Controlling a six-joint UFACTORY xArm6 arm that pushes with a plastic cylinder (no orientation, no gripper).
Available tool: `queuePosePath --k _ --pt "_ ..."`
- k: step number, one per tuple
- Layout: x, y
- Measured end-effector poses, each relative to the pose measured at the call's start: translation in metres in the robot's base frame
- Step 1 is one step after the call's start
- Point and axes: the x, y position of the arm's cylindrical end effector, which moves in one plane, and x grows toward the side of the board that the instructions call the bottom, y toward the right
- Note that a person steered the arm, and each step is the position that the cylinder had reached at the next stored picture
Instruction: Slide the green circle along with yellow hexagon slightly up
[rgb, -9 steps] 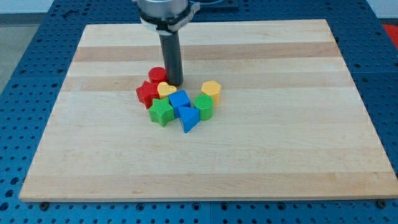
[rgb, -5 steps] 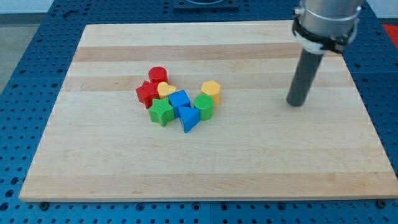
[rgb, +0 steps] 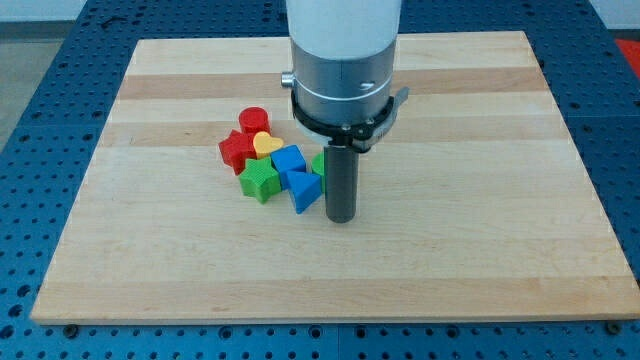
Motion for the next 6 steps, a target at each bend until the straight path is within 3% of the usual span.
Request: queuePosePath --k 6 --pt "-0.041 0.002"
